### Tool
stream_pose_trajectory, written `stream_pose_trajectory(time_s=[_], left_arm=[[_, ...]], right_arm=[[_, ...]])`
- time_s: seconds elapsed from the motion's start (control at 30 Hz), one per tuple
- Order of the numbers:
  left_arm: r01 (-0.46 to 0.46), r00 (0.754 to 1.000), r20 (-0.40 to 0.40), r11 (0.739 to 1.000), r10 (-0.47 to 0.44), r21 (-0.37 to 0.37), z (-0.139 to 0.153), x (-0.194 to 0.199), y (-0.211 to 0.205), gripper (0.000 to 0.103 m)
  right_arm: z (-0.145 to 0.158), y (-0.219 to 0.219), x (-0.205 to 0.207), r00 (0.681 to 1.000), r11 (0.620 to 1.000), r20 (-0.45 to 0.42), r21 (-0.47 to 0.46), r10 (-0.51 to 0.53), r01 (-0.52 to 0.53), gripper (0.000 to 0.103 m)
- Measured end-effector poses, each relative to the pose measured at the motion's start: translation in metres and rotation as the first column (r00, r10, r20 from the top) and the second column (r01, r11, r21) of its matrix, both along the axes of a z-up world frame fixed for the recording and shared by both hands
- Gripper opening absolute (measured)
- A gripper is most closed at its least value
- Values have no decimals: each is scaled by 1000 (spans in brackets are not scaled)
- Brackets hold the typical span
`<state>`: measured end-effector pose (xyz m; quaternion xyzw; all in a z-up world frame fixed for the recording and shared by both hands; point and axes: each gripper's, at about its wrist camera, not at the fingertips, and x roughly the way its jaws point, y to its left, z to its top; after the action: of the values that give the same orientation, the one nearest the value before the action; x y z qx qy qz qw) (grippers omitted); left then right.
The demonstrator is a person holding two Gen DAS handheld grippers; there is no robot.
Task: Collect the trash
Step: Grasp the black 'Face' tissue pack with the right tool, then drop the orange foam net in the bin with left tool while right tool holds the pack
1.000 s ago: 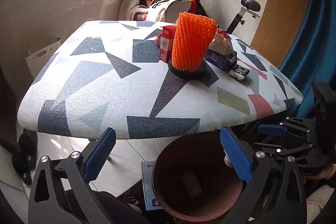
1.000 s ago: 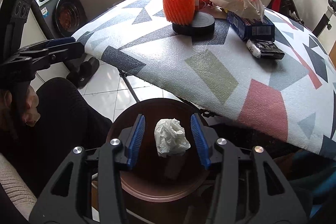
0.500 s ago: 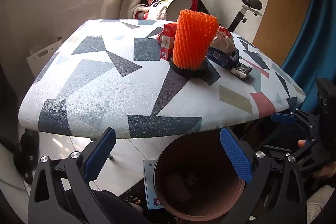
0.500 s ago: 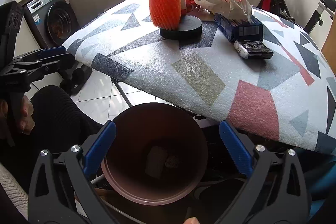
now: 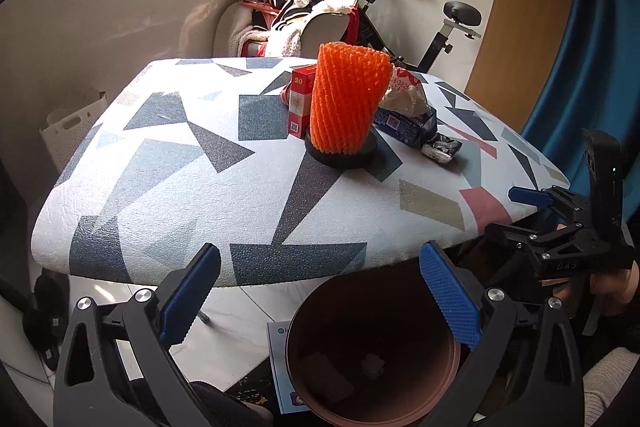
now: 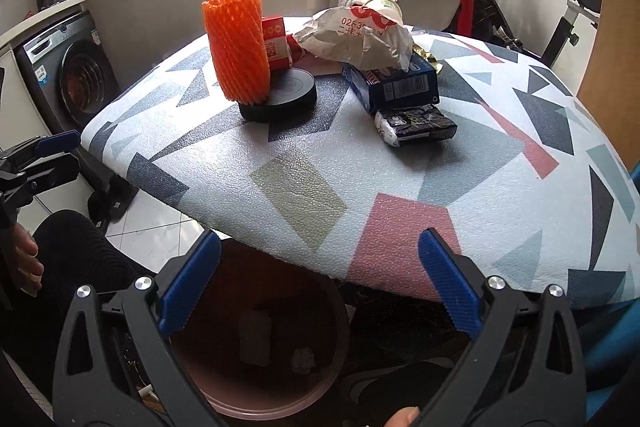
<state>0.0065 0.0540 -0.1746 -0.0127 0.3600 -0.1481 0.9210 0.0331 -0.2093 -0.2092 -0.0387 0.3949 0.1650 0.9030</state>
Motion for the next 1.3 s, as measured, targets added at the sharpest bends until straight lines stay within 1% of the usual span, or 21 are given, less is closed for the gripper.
stream_pose_trajectory(time_s=[0.03,0.1,0.17,0.27,0.33,0.43,0.5,0.6,0.7,0.77,0.8,0.87,0.9,0.93,1.03,1.13,1.23,1.3], left_arm=[[1,1000,-4,1000,-1,-6,1,2,1,97],[2,1000,-15,1000,-2,-22,3,7,3,97],[20,998,-51,998,-23,-57,5,14,4,97],[-13,999,-53,998,10,-54,9,22,5,97],[-40,998,-50,998,37,-57,11,28,7,97],[-64,996,-65,996,60,-67,10,37,11,97],[-82,995,-71,995,77,-64,10,43,13,97],[-100,992,-79,993,95,-59,9,51,16,97],[-108,991,-82,993,103,-57,8,56,17,97],[-111,990,-89,992,105,-55,7,59,17,97],[-111,990,-92,992,105,-57,6,59,17,97],[-111,990,-94,992,105,-58,5,60,16,97],[-112,990,-93,992,107,-55,5,60,16,97],[-113,990,-93,992,108,-52,4,61,15,97],[-110,990,-94,992,104,-59,4,64,14,97],[-107,990,-95,992,100,-64,4,67,13,97],[-97,991,-97,992,90,-75,6,73,9,97],[-81,994,-83,995,76,-66,9,79,1,97]], right_arm=[[1,-3,6,1000,1000,3,-13,4,-4,97],[4,-12,19,1000,1000,-10,-1,4,-5,97],[6,-22,36,1000,1000,-27,5,-8,9,97],[6,-33,59,997,995,-8,-60,-75,75,97],[3,-40,74,994,991,-15,-80,-107,105,97],[0,-49,95,991,991,-50,-35,-128,126,97],[-2,-50,106,990,992,-56,-26,-126,125,97],[-6,-46,122,993,994,-58,-47,-100,98,97],[-13,-40,136,994,995,-79,-66,-79,74,96],[-16,-37,143,994,997,-94,-58,-56,50,91],[-19,-36,146,993,997,-104,-65,-49,43,83],[-24,-33,150,991,997,-125,-72,-40,31,78],[-25,-32,150,991,998,-129,-68,-29,21,67],[-26,-31,148,991,997,-131,-77,-24,14,64],[-23,-29,140,994,997,-112,-78,-9,0,63],[-16,-30,127,996,999,-93,-37,16,-19,63],[-8,-33,115,997,1000,-78,-4,16,-16,63],[-3,-35,108,997,1000,-73,26,12,-11,63]])
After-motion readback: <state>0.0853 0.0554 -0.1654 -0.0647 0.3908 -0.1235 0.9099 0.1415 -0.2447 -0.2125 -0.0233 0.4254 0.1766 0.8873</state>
